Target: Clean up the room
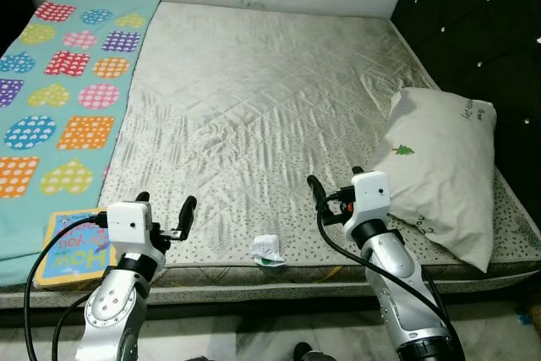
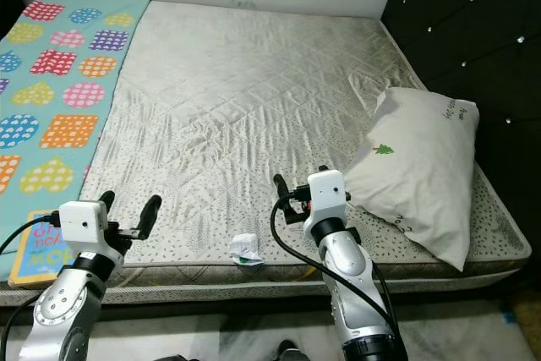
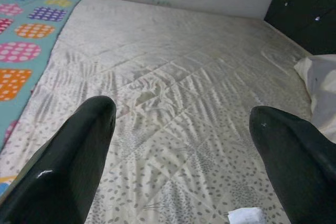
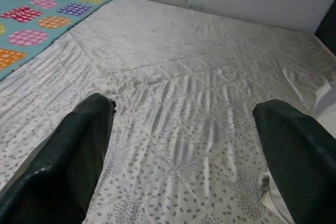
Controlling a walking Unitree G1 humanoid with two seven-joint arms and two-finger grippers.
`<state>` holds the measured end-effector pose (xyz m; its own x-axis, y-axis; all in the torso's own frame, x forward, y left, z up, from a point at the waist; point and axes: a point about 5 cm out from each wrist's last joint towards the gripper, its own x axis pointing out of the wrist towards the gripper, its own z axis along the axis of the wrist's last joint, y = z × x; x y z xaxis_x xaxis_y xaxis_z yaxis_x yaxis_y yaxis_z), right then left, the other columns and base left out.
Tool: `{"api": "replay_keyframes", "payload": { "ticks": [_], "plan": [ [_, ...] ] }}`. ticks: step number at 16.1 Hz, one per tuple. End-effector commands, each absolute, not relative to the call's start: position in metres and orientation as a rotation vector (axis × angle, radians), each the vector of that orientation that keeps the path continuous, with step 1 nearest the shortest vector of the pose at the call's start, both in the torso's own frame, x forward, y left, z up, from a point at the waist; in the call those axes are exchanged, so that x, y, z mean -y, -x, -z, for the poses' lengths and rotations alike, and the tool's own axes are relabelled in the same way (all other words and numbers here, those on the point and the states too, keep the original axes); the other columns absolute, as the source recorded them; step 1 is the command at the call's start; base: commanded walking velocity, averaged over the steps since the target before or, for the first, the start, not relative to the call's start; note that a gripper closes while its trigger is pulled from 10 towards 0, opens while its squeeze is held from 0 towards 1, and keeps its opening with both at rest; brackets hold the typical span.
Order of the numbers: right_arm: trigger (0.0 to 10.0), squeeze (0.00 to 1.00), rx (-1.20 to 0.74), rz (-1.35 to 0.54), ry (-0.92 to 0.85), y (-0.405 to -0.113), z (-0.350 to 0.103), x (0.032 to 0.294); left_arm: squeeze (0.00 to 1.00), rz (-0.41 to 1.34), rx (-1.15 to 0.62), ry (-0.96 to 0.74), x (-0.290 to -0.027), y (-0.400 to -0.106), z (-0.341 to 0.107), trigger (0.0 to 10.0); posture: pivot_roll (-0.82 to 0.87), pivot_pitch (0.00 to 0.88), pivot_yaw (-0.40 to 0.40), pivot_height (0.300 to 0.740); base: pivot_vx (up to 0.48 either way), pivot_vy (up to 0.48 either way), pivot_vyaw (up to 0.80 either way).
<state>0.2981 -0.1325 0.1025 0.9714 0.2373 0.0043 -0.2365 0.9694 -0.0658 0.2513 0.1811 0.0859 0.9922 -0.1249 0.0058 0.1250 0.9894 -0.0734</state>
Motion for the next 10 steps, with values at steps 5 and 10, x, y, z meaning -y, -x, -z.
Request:
{"api": "replay_keyframes", "payload": {
  "ticks": [5, 10],
  "plan": [
    [10.0, 0.0, -0.006, -0.24, 0.072, -0.2972, -0.0989, 0.1345, 0.0, 0.147, -0.008, 0.078, -0.1778, -0.2495, -0.0838, 10.0, -0.02, 0.162, -0.057, 0.74, 0.0, 0.326, 0.0],
    [10.0, 0.0, -0.008, -0.236, 0.067, -0.2973, -0.0991, 0.1348, 0.0, 0.19, 0.007, 0.104, -0.1722, -0.2491, -0.0869, 10.0, -0.03, 0.174, -0.056, 0.74, 0.0, 0.0, 0.0]
  ]
}}
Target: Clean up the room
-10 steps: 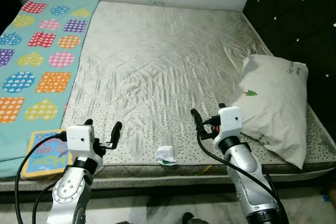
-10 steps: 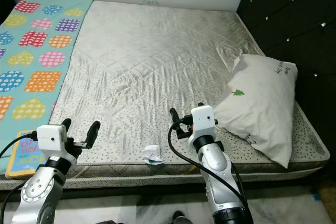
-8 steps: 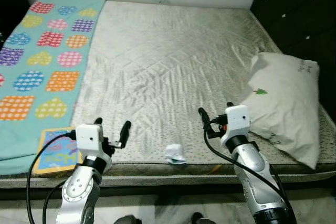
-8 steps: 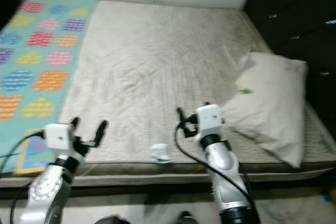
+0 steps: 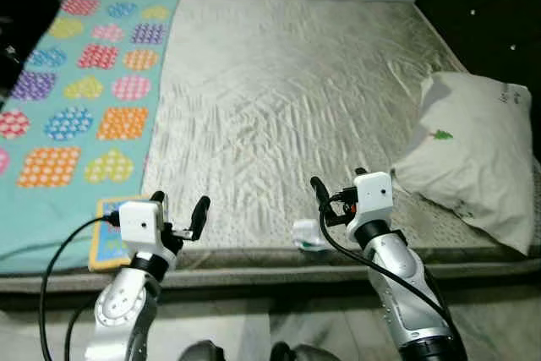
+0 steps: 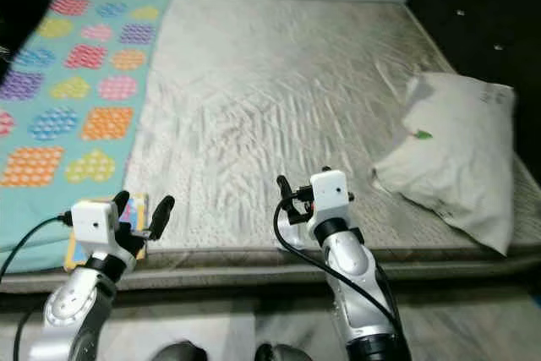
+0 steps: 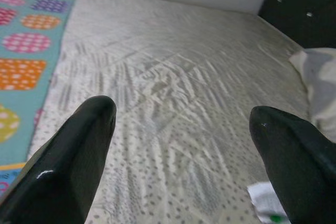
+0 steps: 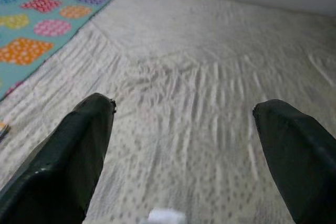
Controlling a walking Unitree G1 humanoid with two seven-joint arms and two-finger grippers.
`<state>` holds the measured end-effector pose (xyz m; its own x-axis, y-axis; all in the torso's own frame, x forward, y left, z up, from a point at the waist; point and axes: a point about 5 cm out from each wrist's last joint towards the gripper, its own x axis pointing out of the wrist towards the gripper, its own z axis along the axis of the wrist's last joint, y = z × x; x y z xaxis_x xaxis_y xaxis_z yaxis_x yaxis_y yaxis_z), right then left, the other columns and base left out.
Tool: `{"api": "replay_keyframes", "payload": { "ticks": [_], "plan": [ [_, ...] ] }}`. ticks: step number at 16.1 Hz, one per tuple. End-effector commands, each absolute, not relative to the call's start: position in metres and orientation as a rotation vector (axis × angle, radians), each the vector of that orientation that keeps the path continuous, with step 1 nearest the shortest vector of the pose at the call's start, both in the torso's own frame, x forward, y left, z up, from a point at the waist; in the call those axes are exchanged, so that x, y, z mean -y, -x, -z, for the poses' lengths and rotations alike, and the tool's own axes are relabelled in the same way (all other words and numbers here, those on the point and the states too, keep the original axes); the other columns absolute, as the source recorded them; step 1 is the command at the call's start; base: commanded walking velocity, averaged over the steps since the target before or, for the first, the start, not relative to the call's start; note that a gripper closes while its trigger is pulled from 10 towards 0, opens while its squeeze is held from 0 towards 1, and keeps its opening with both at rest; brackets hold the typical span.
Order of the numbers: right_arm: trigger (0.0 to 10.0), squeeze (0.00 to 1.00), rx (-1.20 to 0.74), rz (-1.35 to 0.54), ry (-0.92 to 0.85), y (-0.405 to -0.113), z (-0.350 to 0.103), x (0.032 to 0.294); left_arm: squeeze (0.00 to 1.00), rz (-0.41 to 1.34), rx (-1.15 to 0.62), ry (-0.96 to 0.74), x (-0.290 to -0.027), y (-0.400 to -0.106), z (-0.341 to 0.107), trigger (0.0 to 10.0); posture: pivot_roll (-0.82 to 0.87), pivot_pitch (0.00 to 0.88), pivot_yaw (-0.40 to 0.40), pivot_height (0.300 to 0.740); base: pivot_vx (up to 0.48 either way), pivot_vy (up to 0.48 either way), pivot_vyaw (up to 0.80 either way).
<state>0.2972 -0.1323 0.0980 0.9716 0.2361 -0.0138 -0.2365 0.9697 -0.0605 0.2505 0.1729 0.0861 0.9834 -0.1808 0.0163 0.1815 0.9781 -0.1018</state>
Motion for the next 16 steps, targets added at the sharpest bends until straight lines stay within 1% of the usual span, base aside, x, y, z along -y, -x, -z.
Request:
{"api": "replay_keyframes", "payload": {
  "ticks": [1, 4, 13, 15, 16],
  "plan": [
    [10.0, 0.0, -0.011, -0.234, 0.066, -0.2971, -0.0988, 0.1349, 0.0, 0.193, 0.006, 0.105, -0.1719, -0.2489, -0.0868, 10.0, -0.03, 0.175, -0.058, 0.74, 0.0, 0.0, 0.0],
    [10.0, 0.0, -0.012, -0.232, 0.066, -0.2972, -0.0987, 0.1355, 0.0, 0.192, 0.007, 0.114, -0.1717, -0.249, -0.0866, 10.0, -0.03, 0.174, -0.059, 0.74, 0.0, 0.0, -0.76],
    [10.0, 0.0, -0.009, -0.229, 0.065, -0.2984, -0.0994, 0.1352, 0.0, 0.217, 0.014, 0.116, -0.1705, -0.2508, -0.0875, 10.0, -0.03, 0.172, -0.054, 0.74, 0.0, 0.0, 0.0],
    [10.0, 0.0, -0.007, -0.227, 0.063, -0.2985, -0.0997, 0.1357, 0.0, 0.221, 0.015, 0.116, -0.1704, -0.2512, -0.0878, 10.0, -0.03, 0.171, -0.054, 0.74, 0.0, 0.0, -0.45],
    [10.0, 0.0, -0.007, -0.228, 0.065, -0.2985, -0.0998, 0.1355, 0.0, 0.224, 0.015, 0.115, -0.1699, -0.2511, -0.0879, 10.0, -0.03, 0.17, -0.053, 0.74, 0.0, 0.0, 0.0]
  ]
}}
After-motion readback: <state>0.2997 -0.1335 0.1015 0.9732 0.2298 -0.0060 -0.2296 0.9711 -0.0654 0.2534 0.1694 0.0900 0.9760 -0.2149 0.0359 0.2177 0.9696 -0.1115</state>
